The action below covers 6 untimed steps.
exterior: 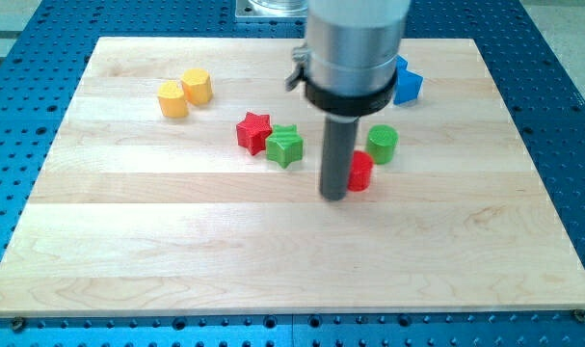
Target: Push the green star into the green circle
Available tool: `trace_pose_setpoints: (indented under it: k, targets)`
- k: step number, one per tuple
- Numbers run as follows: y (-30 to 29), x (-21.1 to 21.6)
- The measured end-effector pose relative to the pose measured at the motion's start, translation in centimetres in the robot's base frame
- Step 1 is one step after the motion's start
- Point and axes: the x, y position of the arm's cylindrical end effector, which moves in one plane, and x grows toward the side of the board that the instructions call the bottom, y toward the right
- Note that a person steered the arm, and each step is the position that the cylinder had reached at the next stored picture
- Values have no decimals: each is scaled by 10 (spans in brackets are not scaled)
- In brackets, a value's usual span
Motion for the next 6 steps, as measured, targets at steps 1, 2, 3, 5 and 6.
trace_pose_setpoints:
  k: [1, 2, 3, 5, 6]
  targets:
    - [56, -22]
    - [106, -23]
    - [58, 3]
    - [-22, -37]
    - [0, -67]
